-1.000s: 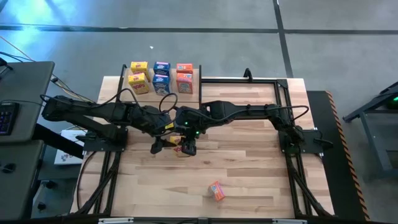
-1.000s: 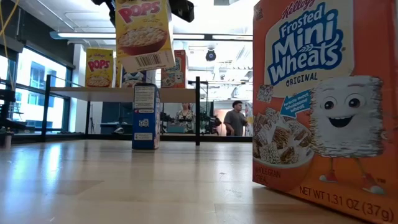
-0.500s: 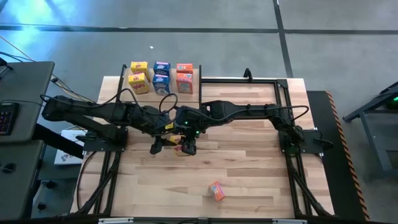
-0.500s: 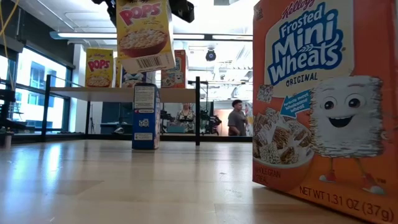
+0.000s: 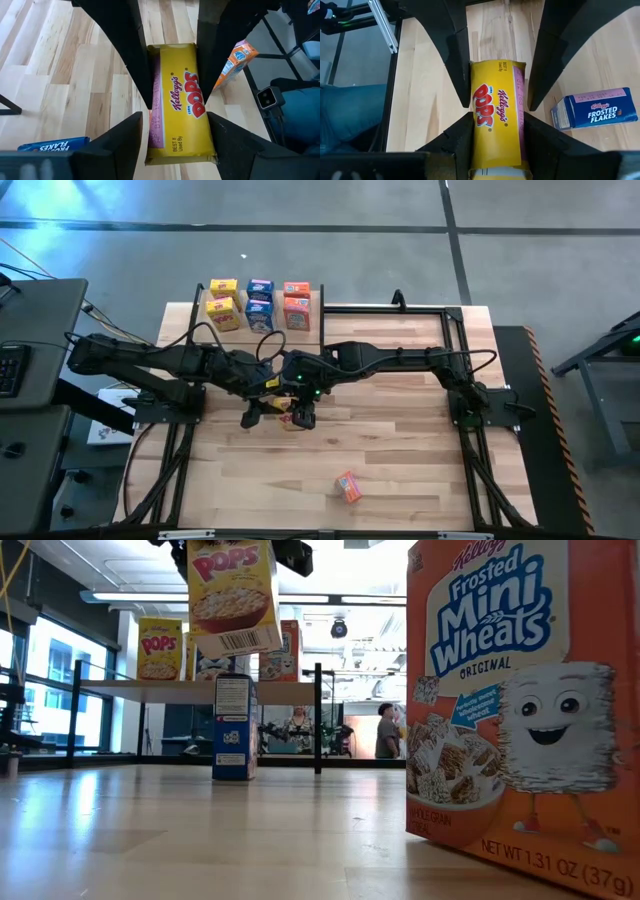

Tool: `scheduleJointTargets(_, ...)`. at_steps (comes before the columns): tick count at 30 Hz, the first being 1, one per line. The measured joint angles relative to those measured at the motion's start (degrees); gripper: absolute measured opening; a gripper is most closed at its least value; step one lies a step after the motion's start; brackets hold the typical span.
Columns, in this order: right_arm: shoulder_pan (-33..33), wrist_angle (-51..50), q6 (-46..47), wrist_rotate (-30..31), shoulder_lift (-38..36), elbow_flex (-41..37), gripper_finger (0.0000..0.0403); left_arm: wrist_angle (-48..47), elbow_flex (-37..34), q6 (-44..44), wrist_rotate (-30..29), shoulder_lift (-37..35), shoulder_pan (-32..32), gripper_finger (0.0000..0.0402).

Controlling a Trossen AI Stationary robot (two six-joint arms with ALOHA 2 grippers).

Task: Stack cereal on shelf
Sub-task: Put the yellow cereal box on the shelf aligned with the other yellow cereal boxes

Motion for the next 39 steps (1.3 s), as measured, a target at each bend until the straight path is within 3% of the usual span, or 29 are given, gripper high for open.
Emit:
scheduleJointTargets(22,-0.7,-0.12,2.12,-0.39,0.0,0.02,0.0144,-0.04,0.0,-0.01,-0.2,-0.02,0.04,0.0161)
scheduleJointTargets(32,-0.91,-0.59,1.07,-0.69,-0.2,0.22,0.0231,-0.48,-0.02,0.01,-0.26,-0.02,0.04,0.0161)
scheduleJointTargets(39,-1.18,-1.63,1.06,-0.98,-1.19,0.28,0.024,-1.81,-0.09,0.47,-0.27,-1.19,0.02,0.0161)
